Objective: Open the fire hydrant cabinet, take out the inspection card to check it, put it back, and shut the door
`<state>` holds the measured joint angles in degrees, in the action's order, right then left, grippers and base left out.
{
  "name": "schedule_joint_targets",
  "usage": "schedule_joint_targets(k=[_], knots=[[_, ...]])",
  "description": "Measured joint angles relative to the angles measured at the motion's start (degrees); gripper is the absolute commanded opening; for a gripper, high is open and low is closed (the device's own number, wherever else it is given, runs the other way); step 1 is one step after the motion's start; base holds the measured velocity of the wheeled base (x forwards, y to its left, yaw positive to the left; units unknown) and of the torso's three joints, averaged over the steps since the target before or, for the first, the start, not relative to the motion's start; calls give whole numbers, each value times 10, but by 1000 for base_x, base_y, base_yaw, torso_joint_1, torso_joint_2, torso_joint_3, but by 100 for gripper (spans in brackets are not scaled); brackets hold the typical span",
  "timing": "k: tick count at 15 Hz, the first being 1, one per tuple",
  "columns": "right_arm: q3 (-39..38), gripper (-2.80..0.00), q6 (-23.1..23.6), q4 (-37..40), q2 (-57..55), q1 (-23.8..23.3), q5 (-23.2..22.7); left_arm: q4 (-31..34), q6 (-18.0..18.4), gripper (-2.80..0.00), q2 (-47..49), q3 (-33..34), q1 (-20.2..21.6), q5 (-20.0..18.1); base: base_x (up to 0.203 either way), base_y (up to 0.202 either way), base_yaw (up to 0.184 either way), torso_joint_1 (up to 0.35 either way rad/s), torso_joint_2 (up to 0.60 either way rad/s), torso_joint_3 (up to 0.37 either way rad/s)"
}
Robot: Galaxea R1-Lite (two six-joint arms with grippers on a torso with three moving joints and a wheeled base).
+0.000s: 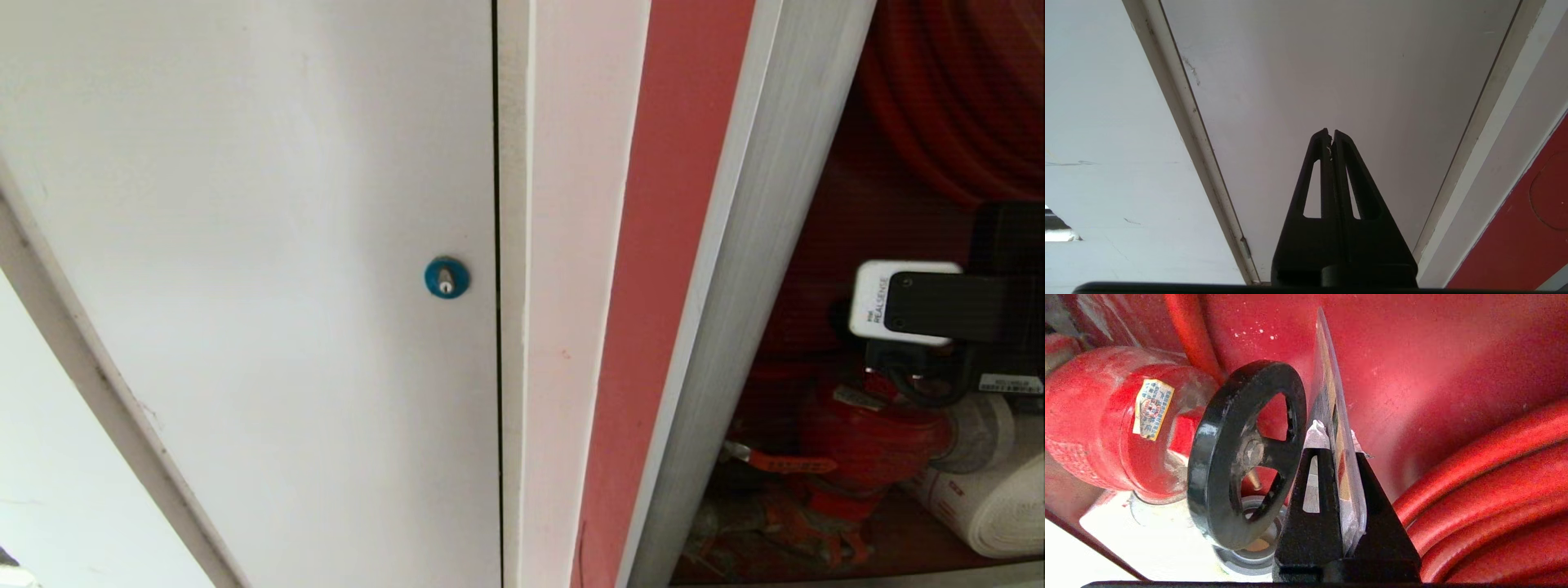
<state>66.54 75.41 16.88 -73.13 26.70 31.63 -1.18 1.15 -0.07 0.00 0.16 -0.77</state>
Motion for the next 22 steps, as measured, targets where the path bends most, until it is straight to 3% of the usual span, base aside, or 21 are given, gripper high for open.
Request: schedule_joint_targets(k=[8,18,22], knots=[[7,-280,35,-24,-25,-1,14,0,0,-280,0,0,0,0,0,0,0,0,0,0],[8,-280,35,-26,-36,0,16,0,0,-280,0,0,0,0,0,0,0,0,0,0],[-1,-280,34,-25,-23,21,14,0,0,-280,0,0,0,0,0,0,0,0,0,0]])
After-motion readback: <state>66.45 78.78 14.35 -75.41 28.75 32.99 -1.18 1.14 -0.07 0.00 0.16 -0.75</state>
